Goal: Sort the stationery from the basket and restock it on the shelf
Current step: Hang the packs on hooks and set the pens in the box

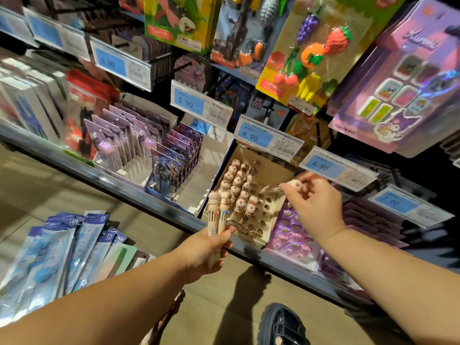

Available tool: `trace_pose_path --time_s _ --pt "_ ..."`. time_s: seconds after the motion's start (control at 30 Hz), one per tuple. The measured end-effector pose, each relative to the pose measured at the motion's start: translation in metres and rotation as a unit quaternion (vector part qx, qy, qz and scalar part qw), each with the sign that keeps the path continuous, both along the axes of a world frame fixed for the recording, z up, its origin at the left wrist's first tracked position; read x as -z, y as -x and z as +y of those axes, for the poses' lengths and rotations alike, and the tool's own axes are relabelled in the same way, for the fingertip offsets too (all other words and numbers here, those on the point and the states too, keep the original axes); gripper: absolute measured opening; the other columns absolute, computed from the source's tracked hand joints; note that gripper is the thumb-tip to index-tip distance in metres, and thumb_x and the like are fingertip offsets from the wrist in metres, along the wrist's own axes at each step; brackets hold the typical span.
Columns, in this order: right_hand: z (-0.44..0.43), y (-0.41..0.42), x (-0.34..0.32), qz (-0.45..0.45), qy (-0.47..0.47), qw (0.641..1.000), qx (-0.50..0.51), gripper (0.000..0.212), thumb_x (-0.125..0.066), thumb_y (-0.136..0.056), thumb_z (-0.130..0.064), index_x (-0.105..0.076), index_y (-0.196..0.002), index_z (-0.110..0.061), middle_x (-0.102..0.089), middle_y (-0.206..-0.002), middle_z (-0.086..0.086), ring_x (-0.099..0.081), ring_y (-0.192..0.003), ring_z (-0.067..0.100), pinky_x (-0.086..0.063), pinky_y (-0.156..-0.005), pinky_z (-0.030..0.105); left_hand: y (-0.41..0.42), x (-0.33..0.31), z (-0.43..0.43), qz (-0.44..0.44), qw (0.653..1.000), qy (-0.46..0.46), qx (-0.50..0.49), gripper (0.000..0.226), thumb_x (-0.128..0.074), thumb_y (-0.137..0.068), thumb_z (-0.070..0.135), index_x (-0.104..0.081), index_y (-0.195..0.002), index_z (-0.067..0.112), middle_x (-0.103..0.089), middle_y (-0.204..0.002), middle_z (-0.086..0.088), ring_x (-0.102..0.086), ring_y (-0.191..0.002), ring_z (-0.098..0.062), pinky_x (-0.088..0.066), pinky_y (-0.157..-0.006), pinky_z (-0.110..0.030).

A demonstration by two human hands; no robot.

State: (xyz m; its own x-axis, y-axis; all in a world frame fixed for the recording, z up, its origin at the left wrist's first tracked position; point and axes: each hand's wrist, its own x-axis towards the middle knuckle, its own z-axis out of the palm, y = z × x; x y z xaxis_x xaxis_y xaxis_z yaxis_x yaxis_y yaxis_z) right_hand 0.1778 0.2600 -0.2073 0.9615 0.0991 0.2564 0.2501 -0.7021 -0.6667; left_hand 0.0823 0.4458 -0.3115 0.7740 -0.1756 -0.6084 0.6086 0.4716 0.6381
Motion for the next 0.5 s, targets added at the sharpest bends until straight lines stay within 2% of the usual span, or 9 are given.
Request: trace_pose_path --time_s 0.07,0.17,0.23,0.3,0.4,0.5 --pt "0.001 -0.001 0.003 0.011 0.019 1.0 0.013 0.025 -0.077 -0.078 -0.035 -0.057 -0.081 -0.021 -0.062 -0.071 -0.001 -0.058 -0.07 0.015 -0.046 -0.068 0.02 0.0 0.0 0.001 -0.003 1.0 -0.005 0.002 0.025 -0.063 -0.093 0.029 -0.064 -0.117 0.023 -0.061 -0.08 0.002 -0.051 -0.071 -0.01 -0.046 -0.058 -0.023" --pt "0.005 -0.005 0.006 0.045 0.041 0.998 0.002 0.024 -0.074 -0.082 -0.033 -0.054 -0.093 -0.026 -0.059 -0.074 -0.015 -0.055 -0.07 -0.001 -0.039 -0.064 0.003 0.0 0.0 0.001 -0.003 1.0 -0.006 0.002 0.028 -0.065 -0.091 0.031 -0.062 -0.118 0.022 -0.061 -0.082 0.0 -0.051 -0.074 -0.011 -0.046 -0.059 -0.023" --pt "0.007 -0.009 0.009 0.064 0.088 0.994 -0.016 0.023 -0.071 -0.085 -0.036 -0.054 -0.099 -0.028 -0.057 -0.076 -0.018 -0.053 -0.072 -0.004 -0.039 -0.064 0.008 0.0 0.0 0.001 -0.003 1.0 -0.007 0.002 0.028 -0.065 -0.091 0.031 -0.062 -0.118 0.022 -0.061 -0.081 0.001 -0.051 -0.074 -0.012 -0.046 -0.059 -0.023" --pt "0.01 -0.015 0.016 0.075 0.127 0.989 -0.022 0.024 -0.069 -0.086 -0.039 -0.058 -0.103 -0.026 -0.062 -0.083 -0.011 -0.057 -0.079 0.009 -0.044 -0.074 0.023 0.0 0.0 0.002 -0.004 1.0 -0.005 0.002 0.027 -0.064 -0.092 0.03 -0.063 -0.118 0.023 -0.061 -0.08 0.001 -0.051 -0.074 -0.011 -0.046 -0.06 -0.023" --pt "0.016 -0.028 0.027 0.095 0.136 0.986 -0.027 0.025 -0.067 -0.088 -0.034 -0.065 -0.11 -0.023 -0.066 -0.097 -0.002 -0.058 -0.093 0.017 -0.042 -0.081 0.022 0.001 -0.001 0.004 -0.006 1.0 -0.003 -0.002 0.024 -0.063 -0.093 0.028 -0.062 -0.116 0.022 -0.061 -0.078 0.002 -0.05 -0.071 -0.01 -0.045 -0.06 -0.022" --pt "0.024 -0.038 0.034 0.111 0.173 0.978 -0.043 0.021 -0.059 -0.094 -0.028 -0.066 -0.113 -0.021 -0.062 -0.098 -0.005 -0.056 -0.094 0.015 -0.035 -0.077 0.017 0.001 -0.001 0.008 -0.008 1.0 -0.001 -0.009 0.018 -0.062 -0.095 0.027 -0.063 -0.112 0.024 -0.06 -0.077 0.003 -0.049 -0.07 -0.01 -0.044 -0.061 -0.022"
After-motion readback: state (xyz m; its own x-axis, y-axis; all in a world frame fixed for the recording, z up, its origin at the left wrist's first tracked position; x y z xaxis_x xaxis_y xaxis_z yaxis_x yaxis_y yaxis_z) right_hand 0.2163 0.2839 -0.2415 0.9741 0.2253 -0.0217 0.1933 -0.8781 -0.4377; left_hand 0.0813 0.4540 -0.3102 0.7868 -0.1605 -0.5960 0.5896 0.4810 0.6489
